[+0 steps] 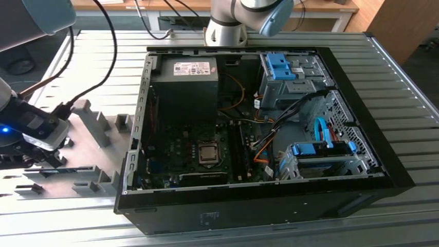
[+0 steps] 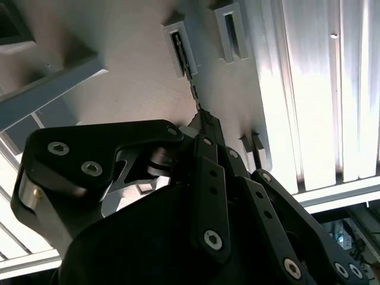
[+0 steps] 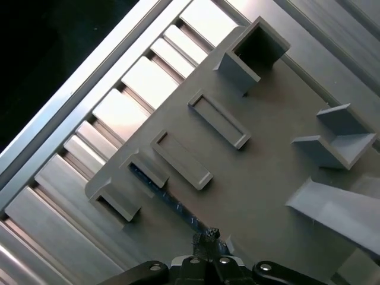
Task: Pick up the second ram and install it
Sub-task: 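Pick up the second ram and move it above second insertion slot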
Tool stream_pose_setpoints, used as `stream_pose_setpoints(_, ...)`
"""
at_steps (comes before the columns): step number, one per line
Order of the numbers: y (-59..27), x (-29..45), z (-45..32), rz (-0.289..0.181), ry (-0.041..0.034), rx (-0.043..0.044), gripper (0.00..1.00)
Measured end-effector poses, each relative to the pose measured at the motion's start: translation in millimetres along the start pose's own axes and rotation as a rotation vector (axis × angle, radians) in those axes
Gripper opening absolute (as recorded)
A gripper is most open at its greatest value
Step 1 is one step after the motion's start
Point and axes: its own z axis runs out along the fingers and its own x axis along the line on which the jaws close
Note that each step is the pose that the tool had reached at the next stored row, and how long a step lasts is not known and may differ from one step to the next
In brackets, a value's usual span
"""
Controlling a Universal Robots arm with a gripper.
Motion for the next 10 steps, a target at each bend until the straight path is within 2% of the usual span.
stream_pose_setpoints(10,0.0,0.0,0.0,-0.104,-0.0006,-0.0029,0.11)
